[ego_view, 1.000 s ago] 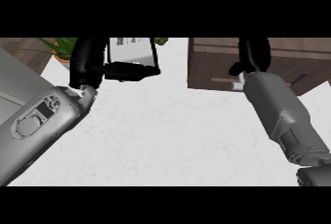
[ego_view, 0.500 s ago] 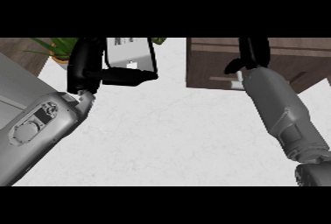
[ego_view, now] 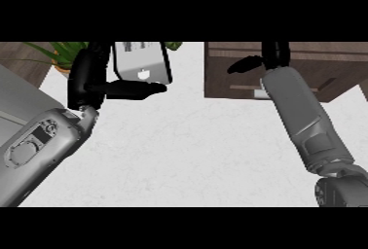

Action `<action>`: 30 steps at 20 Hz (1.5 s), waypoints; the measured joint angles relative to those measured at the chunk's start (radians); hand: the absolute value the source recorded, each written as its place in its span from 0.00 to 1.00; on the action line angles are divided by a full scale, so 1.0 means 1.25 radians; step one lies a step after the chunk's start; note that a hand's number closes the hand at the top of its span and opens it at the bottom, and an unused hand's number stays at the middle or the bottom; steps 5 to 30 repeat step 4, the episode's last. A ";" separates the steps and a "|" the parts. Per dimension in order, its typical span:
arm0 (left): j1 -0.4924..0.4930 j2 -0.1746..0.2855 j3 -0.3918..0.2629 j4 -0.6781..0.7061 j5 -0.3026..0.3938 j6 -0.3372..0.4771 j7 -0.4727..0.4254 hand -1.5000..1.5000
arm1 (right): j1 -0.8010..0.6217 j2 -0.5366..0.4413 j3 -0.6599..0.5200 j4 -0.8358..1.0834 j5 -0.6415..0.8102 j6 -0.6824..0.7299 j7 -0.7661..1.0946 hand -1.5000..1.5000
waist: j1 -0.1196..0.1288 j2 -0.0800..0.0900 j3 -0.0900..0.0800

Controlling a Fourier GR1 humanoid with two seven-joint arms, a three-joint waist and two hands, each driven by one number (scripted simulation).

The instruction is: Pick up the can, place it into the drawer and close the drawer

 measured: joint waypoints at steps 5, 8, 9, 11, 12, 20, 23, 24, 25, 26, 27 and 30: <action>0.018 0.011 0.012 -0.011 -0.008 -0.005 -0.003 0.00 | -0.011 0.016 -0.051 -0.002 -0.066 0.033 -0.028 0.00 | -0.003 -0.002 -0.001; 0.018 0.011 0.012 -0.011 -0.008 -0.005 -0.003 0.00 | -0.011 0.016 -0.051 -0.002 -0.066 0.033 -0.028 0.00 | -0.003 -0.002 -0.001; 0.018 0.011 0.012 -0.011 -0.008 -0.005 -0.003 0.00 | -0.011 0.016 -0.051 -0.002 -0.066 0.033 -0.028 0.00 | -0.003 -0.002 -0.001; 0.018 0.011 0.012 -0.011 -0.008 -0.005 -0.003 0.00 | -0.011 0.016 -0.051 -0.002 -0.066 0.033 -0.028 0.00 | -0.003 -0.002 -0.001; 0.018 0.011 0.012 -0.011 -0.008 -0.005 -0.003 0.00 | -0.011 0.016 -0.051 -0.002 -0.066 0.033 -0.028 0.00 | -0.003 -0.002 -0.001; 0.018 0.011 0.012 -0.011 -0.008 -0.005 -0.003 0.00 | -0.011 0.016 -0.051 -0.002 -0.066 0.033 -0.028 0.00 | -0.003 -0.002 -0.001; 0.018 0.011 0.012 -0.011 -0.008 -0.005 -0.003 0.00 | -0.011 0.016 -0.051 -0.002 -0.066 0.033 -0.028 0.00 | -0.003 -0.002 -0.001; 0.018 0.011 0.012 -0.011 -0.008 -0.005 -0.003 0.00 | -0.011 0.016 -0.051 -0.002 -0.066 0.033 -0.028 0.00 | -0.003 -0.002 -0.001; 0.018 0.011 0.012 -0.011 -0.008 -0.005 -0.003 0.00 | -0.011 0.016 -0.051 -0.002 -0.066 0.033 -0.028 0.00 | -0.003 -0.002 -0.001; 0.018 0.011 0.012 -0.011 -0.008 -0.005 -0.003 0.00 | -0.011 0.016 -0.051 -0.002 -0.066 0.033 -0.028 0.00 | -0.003 -0.002 -0.001; 0.018 0.011 0.012 -0.011 -0.008 -0.005 -0.003 0.00 | -0.011 0.016 -0.051 -0.002 -0.066 0.033 -0.028 0.00 | -0.003 -0.002 -0.001; 0.018 0.011 0.012 -0.011 -0.008 -0.005 -0.003 0.00 | -0.011 0.016 -0.051 -0.002 -0.066 0.033 -0.028 0.00 | -0.003 -0.002 -0.001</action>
